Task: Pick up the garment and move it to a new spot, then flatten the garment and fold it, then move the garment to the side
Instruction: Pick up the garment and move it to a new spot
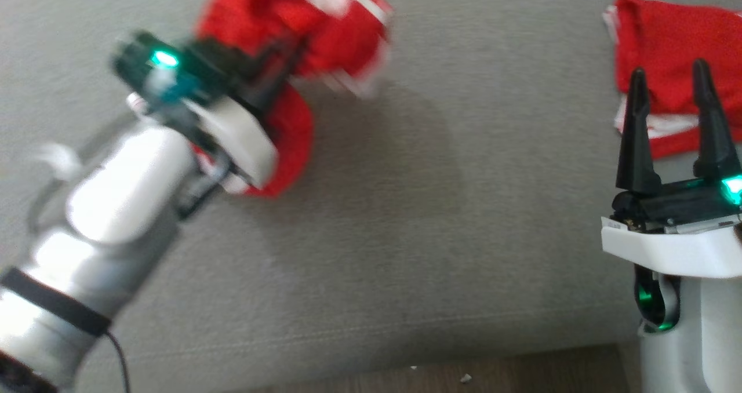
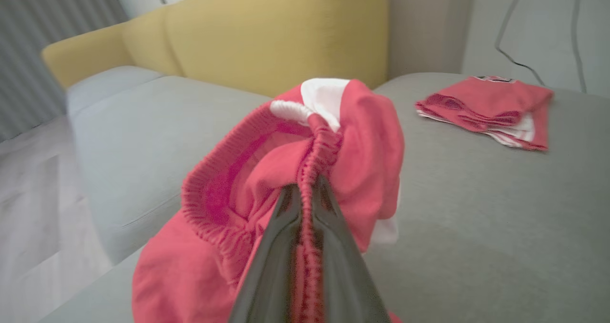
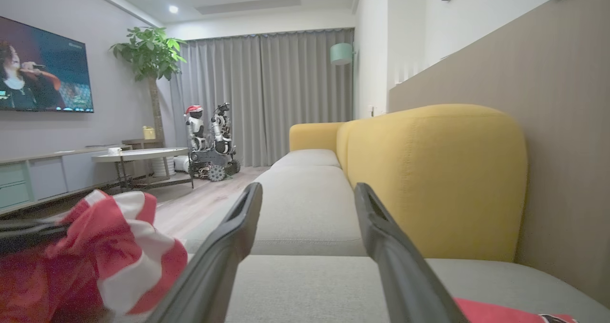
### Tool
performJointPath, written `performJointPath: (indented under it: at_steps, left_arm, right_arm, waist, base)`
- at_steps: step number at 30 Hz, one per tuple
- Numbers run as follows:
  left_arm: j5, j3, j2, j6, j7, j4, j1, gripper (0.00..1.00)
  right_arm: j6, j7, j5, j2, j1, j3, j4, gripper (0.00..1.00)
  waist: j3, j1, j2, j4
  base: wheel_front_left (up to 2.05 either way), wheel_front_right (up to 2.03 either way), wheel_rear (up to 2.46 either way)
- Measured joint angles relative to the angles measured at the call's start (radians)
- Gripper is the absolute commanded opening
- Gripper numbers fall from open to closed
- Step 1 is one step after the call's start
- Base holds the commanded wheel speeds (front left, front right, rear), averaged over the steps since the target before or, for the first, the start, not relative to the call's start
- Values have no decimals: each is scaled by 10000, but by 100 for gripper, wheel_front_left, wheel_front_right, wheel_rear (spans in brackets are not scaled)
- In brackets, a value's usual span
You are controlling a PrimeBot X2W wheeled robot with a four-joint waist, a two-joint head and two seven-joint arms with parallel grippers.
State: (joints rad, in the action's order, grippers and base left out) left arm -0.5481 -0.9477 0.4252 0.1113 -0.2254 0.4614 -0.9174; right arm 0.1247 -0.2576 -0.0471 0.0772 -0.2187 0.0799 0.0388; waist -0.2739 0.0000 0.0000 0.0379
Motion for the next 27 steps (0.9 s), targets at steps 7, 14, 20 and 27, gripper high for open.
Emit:
performJointPath:
  at_steps: [7,14,20,27]
  left_arm:
    - [439,-1120,-1170,-238,199,240,816,0]
    - [938,-1687,-1705,-512,117,2180,1174,0]
    - [416,-1285,-2499,-723,-153,2566,1629,100]
    - [-155,-31,-2685,-1139,-242,1664,2641,100]
  right_arm:
    - [0,0,-36,-119,105,-8,174,100]
    - [0,0,-38,-217,105,236,128,100]
    - [0,0,-314,-219,212,506,-339,100]
    - [0,0,-529,-221,772,625,-911,100]
  waist:
    - [-240,0,0,911]
    - [-659,0,0,1463]
    - [-248,0,0,1315]
    - [545,0,0,748]
  base:
    - [0,0,0]
    - [0,0,0]
    - [0,0,0]
    - [0,0,0]
